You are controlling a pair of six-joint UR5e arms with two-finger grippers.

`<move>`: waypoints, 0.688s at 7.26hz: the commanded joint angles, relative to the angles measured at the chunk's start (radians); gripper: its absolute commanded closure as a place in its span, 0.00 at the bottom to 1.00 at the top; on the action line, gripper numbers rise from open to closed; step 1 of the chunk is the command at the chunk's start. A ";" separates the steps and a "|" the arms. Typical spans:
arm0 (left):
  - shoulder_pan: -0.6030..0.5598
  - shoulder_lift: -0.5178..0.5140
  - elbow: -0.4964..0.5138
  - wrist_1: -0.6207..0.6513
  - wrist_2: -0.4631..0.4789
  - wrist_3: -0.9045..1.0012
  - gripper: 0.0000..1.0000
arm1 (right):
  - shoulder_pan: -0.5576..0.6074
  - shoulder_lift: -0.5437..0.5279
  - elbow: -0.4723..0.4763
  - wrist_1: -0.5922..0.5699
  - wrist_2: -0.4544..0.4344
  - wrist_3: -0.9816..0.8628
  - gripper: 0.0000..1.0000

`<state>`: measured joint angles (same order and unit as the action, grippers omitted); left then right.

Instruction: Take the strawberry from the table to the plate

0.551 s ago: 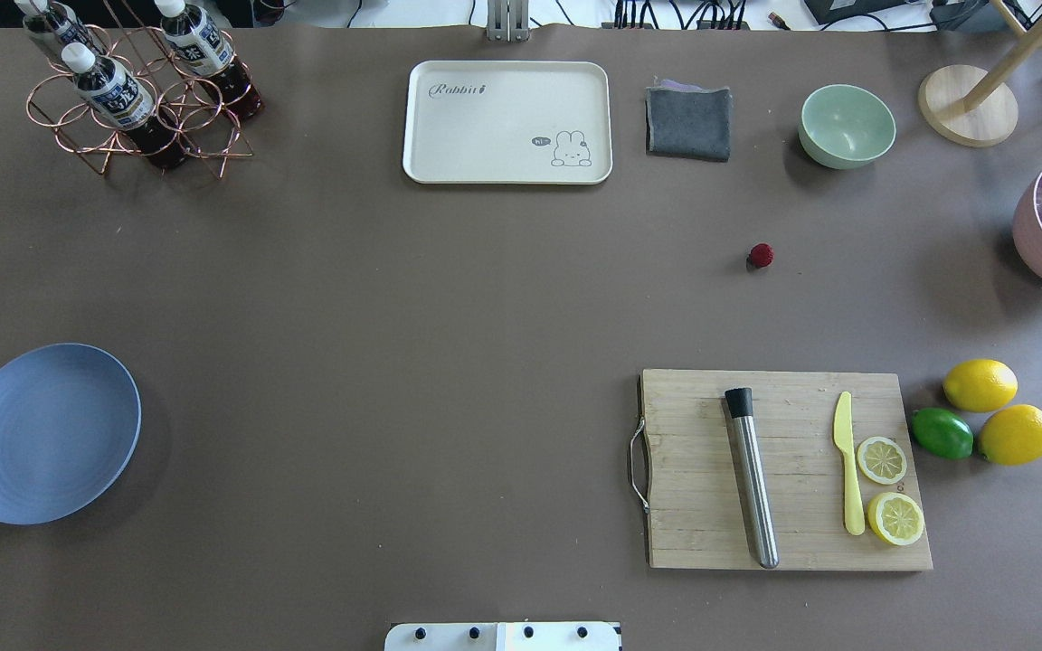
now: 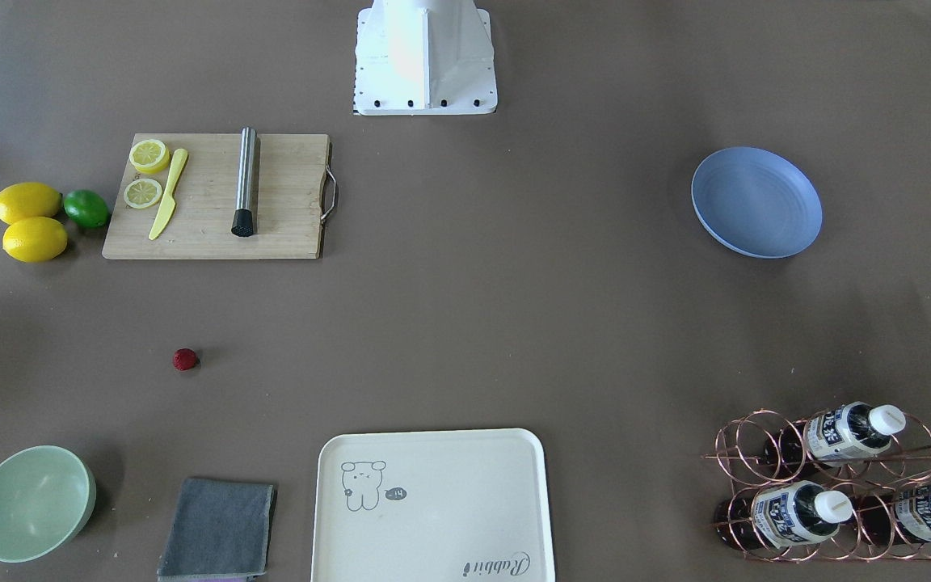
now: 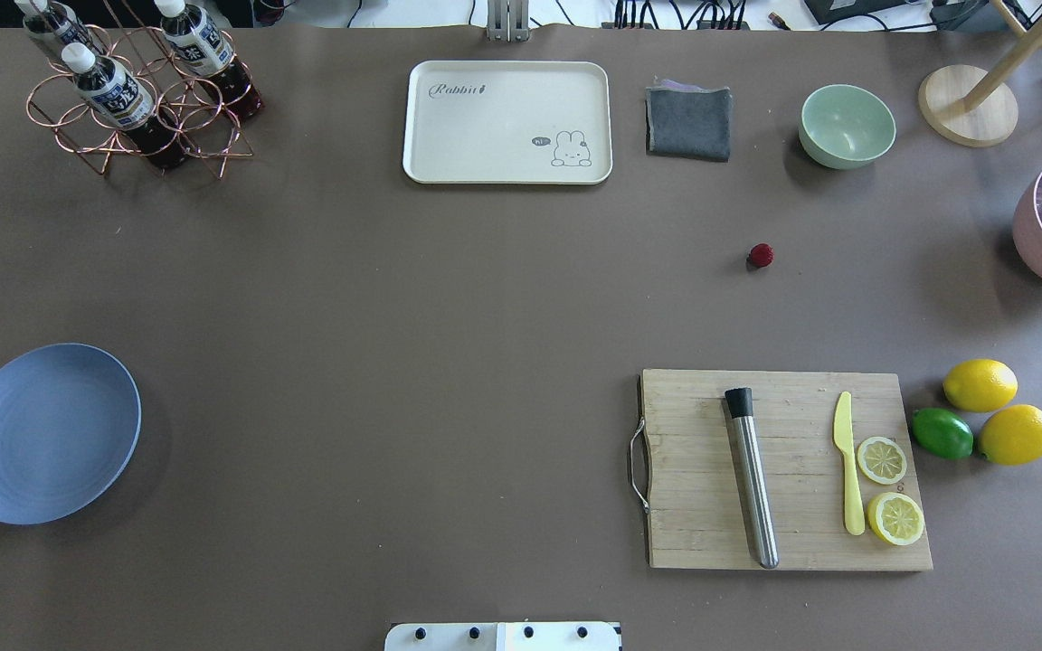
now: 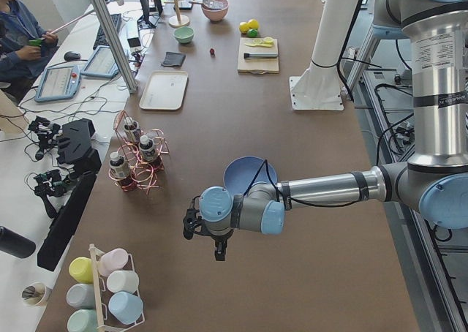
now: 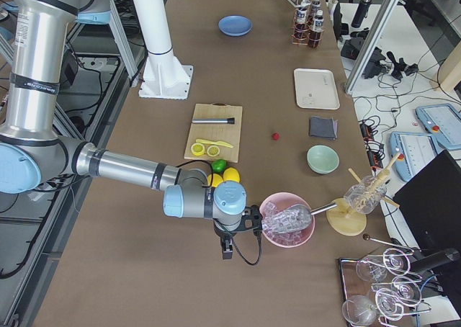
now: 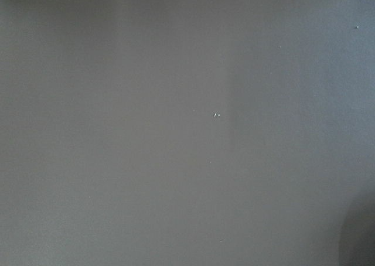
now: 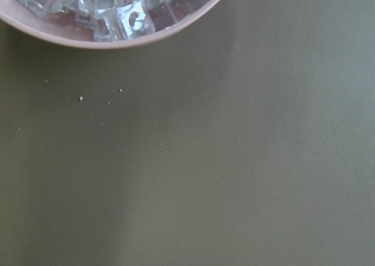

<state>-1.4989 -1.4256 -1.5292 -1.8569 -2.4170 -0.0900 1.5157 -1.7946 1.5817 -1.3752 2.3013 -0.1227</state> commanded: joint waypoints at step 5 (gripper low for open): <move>-0.001 -0.010 -0.019 -0.056 -0.013 -0.004 0.01 | 0.000 0.001 0.006 0.005 0.006 -0.003 0.00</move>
<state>-1.4992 -1.4345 -1.5465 -1.8852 -2.4287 -0.0929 1.5156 -1.7933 1.5865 -1.3700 2.3061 -0.1244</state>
